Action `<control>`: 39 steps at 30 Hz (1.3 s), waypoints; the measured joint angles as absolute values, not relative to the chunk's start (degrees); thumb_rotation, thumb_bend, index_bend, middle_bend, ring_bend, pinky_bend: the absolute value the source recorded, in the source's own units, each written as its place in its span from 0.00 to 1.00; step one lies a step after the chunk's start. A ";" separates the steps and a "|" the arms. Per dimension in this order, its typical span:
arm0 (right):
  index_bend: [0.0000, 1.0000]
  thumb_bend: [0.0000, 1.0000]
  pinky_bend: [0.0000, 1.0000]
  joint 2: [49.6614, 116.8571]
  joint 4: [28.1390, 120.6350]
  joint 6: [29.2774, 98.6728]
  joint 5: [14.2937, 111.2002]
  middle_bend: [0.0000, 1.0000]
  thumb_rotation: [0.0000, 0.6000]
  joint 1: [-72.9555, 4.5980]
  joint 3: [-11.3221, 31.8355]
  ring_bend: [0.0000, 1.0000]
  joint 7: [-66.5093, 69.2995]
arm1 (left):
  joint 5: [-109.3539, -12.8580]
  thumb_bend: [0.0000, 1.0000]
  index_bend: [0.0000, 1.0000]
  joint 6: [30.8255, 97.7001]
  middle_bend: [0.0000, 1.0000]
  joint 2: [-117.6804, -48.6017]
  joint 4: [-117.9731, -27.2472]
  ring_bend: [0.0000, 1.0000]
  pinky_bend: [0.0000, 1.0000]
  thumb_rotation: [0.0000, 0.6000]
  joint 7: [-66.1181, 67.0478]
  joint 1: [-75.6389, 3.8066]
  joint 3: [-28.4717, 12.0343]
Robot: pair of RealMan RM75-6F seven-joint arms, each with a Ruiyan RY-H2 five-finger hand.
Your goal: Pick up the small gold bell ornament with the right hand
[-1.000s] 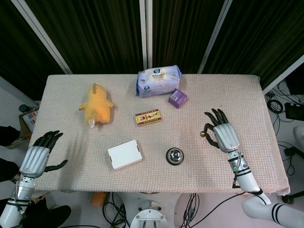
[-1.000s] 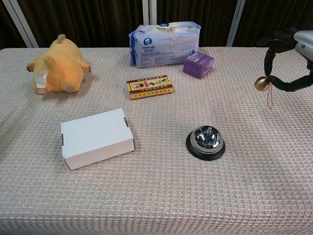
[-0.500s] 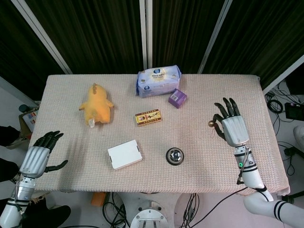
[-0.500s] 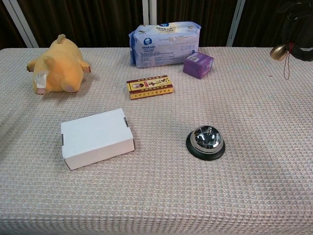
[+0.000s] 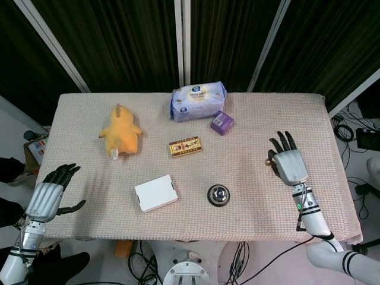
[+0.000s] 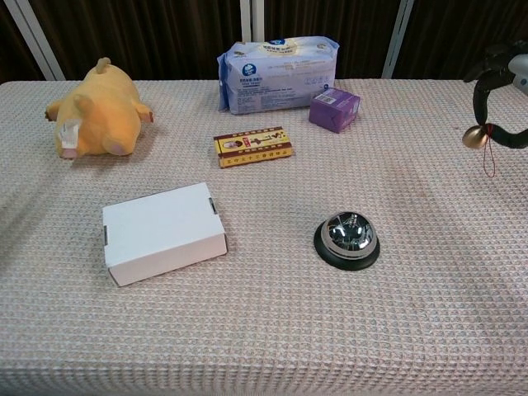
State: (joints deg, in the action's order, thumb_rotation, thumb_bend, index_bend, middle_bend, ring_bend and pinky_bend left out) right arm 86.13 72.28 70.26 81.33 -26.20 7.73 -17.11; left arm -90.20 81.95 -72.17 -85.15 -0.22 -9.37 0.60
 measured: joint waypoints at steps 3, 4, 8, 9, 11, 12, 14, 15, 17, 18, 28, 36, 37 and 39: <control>0.79 0.39 0.00 87.52 70.23 68.43 80.43 0.19 1.00 -26.20 6.60 0.00 -17.64 | -90.15 0.18 0.14 81.86 0.11 -72.20 -85.08 0.11 0.23 0.76 -0.20 -9.41 0.58; 0.79 0.39 0.00 87.93 69.67 68.18 80.33 0.19 1.00 -26.18 6.36 0.00 -17.70 | -90.13 0.18 0.14 81.83 0.11 -72.22 -85.04 0.11 0.23 0.76 -0.21 -9.44 0.57; 0.79 0.38 0.00 89.51 67.51 67.53 80.35 0.19 1.00 -26.16 5.54 0.00 -17.50 | -90.18 0.18 0.14 81.82 0.11 -72.37 -84.90 0.11 0.23 0.76 -0.24 -9.50 0.54; 0.79 0.38 0.00 89.88 66.99 67.28 80.40 0.19 1.00 -26.16 5.31 0.00 -17.39 | -90.17 0.18 0.14 81.82 0.11 -72.40 -84.87 0.11 0.23 0.76 -0.28 -9.50 0.54; 0.79 0.38 0.00 90.27 66.37 66.67 80.31 0.19 1.00 -26.16 5.02 0.00 -17.39 | -90.19 0.18 0.14 81.83 0.11 -72.45 -84.81 0.11 0.23 0.76 -0.34 -9.49 0.56; 0.79 0.38 0.00 90.40 66.18 66.37 80.19 0.19 1.00 -26.15 4.93 0.00 -17.43 | -90.21 0.18 0.14 81.86 0.11 -72.47 -84.77 0.11 0.23 0.76 -0.35 -9.48 0.57; 0.78 0.37 0.00 90.72 65.75 65.84 79.87 0.19 1.00 -26.12 4.77 0.00 -17.47 | -90.22 0.18 0.14 81.88 0.11 -72.50 -84.70 0.11 0.23 0.76 -0.41 -9.45 0.62; 0.78 0.37 0.00 90.87 65.52 65.77 79.82 0.19 1.00 -26.10 4.73 0.00 -17.47 | -90.21 0.18 0.14 81.88 0.11 -72.50 -84.66 0.11 0.23 0.76 -0.43 -9.42 0.64; 0.76 0.37 0.00 91.16 65.09 65.74 79.84 0.19 1.00 -26.04 4.63 0.00 -17.28 | -90.19 0.18 0.14 81.93 0.11 -72.48 -84.60 0.11 0.23 0.76 -0.47 -9.37 0.65; 0.74 0.36 0.00 91.29 64.88 65.72 79.90 0.19 1.00 -26.01 4.56 0.00 -17.11 | -90.19 0.18 0.14 81.98 0.11 -72.47 -84.59 0.11 0.23 0.76 -0.48 -9.35 0.66; 0.20 0.22 0.00 89.94 66.24 63.73 79.54 0.06 1.00 -26.21 4.02 0.00 -17.86 | -90.29 0.18 0.14 82.40 0.11 -72.46 -84.51 0.11 0.23 0.76 -0.70 -9.21 0.58; 0.00 0.16 0.00 86.58 71.50 64.24 78.77 0.00 1.00 -25.60 4.34 0.00 -19.01 | -90.57 0.18 0.14 83.46 0.11 -72.02 -84.98 0.11 0.23 0.76 -0.52 -8.98 0.37; 0.00 0.15 0.00 85.80 72.66 64.92 78.91 0.00 1.00 -25.33 4.39 0.00 -18.96 | -90.61 0.18 0.14 83.73 0.11 -71.80 -85.17 0.11 0.23 0.76 -0.39 -8.91 0.30; 0.00 0.15 0.00 83.38 76.04 66.87 79.37 0.00 1.00 -24.44 4.38 0.00 -18.93 | -90.64 0.18 0.14 84.22 0.11 -71.14 -85.81 0.11 0.23 0.75 0.01 -8.75 0.16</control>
